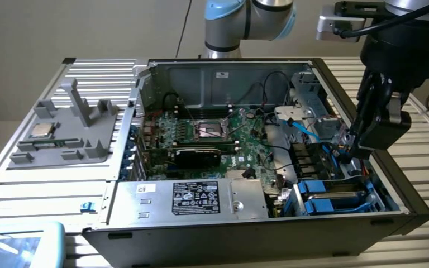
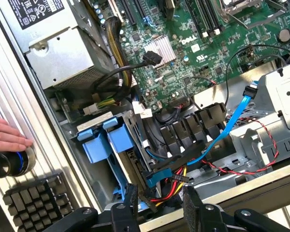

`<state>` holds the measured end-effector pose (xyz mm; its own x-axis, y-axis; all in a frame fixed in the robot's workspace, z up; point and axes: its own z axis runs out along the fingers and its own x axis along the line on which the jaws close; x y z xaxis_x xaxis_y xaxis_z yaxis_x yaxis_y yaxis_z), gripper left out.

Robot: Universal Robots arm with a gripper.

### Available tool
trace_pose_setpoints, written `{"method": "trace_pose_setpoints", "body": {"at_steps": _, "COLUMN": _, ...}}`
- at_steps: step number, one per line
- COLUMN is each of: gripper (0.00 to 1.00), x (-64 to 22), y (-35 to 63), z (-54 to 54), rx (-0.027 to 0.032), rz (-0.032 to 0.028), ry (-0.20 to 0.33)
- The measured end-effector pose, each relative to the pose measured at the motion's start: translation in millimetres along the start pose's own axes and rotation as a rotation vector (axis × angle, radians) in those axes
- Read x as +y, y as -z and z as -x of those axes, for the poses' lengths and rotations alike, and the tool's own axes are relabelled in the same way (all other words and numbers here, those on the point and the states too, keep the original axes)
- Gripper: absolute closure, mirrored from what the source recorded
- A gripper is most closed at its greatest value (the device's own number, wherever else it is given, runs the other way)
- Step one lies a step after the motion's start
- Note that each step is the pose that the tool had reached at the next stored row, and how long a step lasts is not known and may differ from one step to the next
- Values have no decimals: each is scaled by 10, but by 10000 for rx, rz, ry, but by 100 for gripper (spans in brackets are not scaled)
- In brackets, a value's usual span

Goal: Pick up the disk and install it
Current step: 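Insert the first disk wire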

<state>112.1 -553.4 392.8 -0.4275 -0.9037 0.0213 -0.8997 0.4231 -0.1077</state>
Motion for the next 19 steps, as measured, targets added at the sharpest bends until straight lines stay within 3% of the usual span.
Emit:
{"method": "trace_pose_setpoints", "body": {"at_steps": 9, "gripper": 50, "x": 0, "y": 0, "z": -1, "rx": 1, "rz": 0, "ry": 0}}
{"method": "trace_pose_setpoints", "body": {"at_steps": 12, "gripper": 50, "x": -20, "y": -3, "z": -45, "rx": -8, "rz": 3, "ry": 12}}
{"method": "trace_pose_setpoints", "body": {"at_steps": 19, "gripper": 50, "x": -49, "y": -7, "z": -107, "rx": -47, "rz": 85, "ry": 211}}
